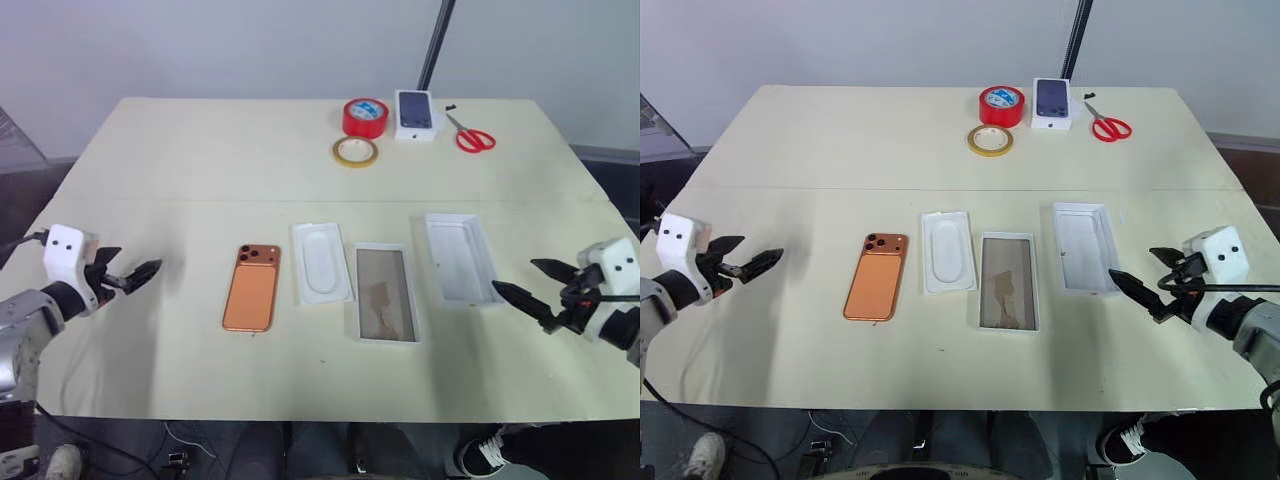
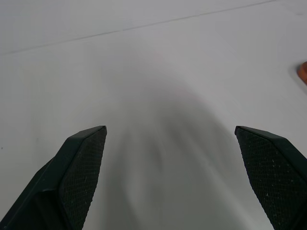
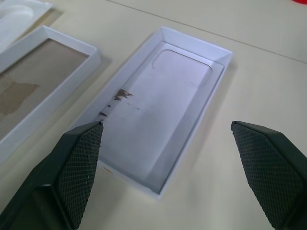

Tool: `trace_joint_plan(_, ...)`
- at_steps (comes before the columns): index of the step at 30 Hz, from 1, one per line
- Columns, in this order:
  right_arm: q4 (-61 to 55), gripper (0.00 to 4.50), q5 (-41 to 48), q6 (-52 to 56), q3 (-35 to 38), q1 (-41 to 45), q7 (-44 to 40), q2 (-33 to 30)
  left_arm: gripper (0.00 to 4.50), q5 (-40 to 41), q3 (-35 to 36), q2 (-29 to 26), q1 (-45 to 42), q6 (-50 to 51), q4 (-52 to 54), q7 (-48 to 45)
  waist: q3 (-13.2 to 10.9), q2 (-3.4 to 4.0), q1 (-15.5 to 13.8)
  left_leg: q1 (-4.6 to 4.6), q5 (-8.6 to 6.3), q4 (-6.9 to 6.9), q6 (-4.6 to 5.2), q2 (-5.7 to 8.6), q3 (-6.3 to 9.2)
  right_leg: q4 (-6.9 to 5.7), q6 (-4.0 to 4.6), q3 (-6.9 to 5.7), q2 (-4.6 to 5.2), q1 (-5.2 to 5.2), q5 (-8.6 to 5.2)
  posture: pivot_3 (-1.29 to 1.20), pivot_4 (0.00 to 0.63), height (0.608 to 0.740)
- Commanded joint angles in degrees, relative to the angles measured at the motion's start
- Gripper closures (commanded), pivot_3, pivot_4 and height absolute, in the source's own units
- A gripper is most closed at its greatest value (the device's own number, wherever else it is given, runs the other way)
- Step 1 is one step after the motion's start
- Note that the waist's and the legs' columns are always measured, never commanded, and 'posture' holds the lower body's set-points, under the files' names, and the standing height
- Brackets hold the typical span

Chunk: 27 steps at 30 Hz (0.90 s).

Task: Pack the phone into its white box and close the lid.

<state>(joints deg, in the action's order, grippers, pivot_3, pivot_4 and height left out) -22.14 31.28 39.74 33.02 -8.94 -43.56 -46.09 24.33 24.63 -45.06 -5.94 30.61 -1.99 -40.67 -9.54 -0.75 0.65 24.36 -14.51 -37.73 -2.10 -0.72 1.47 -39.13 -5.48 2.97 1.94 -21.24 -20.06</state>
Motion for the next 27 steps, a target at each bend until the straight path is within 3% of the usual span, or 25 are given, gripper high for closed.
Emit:
trace_joint_plan(1, -2.1, 0.02, 0.7, -0.9, 0.1, 0.3, 0.3, 0.2, 0.0, 0.4, 0.0, -0.7, -2.0, 0.1, 1.8, 0.2, 0.0, -0.01, 0.0, 0.0, 0.0, 0.0, 0.0, 0.0, 0.01, 0.0, 0.0, -0.01, -0.01, 0.0, 0.0, 0.0, 0.15, 0.717)
trace_joint_plan(8, -4.7, 0.02, 0.9, -1.5, -3.5, 3.0, 2.3, 0.5, 0.0, 2.2, -2.2, 1.6, -4.1, 3.3, 6.1, 1.5, 0.0, -0.01, 0.1, 0.0, 0.0, 0.01, 0.0, -0.01, 0.0, -0.02, 0.0, -0.01, -0.03, -0.01, 0.0, 0.0, 0.15, 0.717)
trace_joint_plan(15, -11.7, 0.02, -1.3, -1.0, -16.0, 9.2, 5.3, 0.8, 0.0, 8.1, -7.8, 6.6, -5.3, 13.8, 15.9, 2.8, 0.0, -0.02, 0.1, 0.01, 0.0, -0.02, 0.0, 0.0, 0.01, -0.02, -0.02, -0.01, -0.07, -0.01, 0.01, 0.0, 0.15, 0.717)
trace_joint_plan(22, -12.3, 0.02, -4.7, -0.5, -26.6, 15.8, 8.6, 3.3, 0.0, 13.1, -14.0, 18.3, -13.2, 29.3, 23.5, 16.0, 0.0, -0.06, -0.3, 0.05, 0.0, -0.22, 0.01, 0.05, 0.13, -0.06, -0.04, -0.07, -0.13, 0.1, 0.01, 0.0, 0.15, 0.717)
trace_joint_plan(27, -13.7, 0.02, -6.9, -0.7, -30.5, 17.0, 7.9, 2.4, 0.0, 15.5, -12.8, 28.9, -20.9, 51.1, 21.7, 27.2, 0.0, -0.08, 0.0, 0.05, -0.01, -0.28, 0.02, 0.03, 0.15, -0.14, -0.05, -0.06, -0.23, 0.08, 0.01, 0.0, 0.15, 0.717)
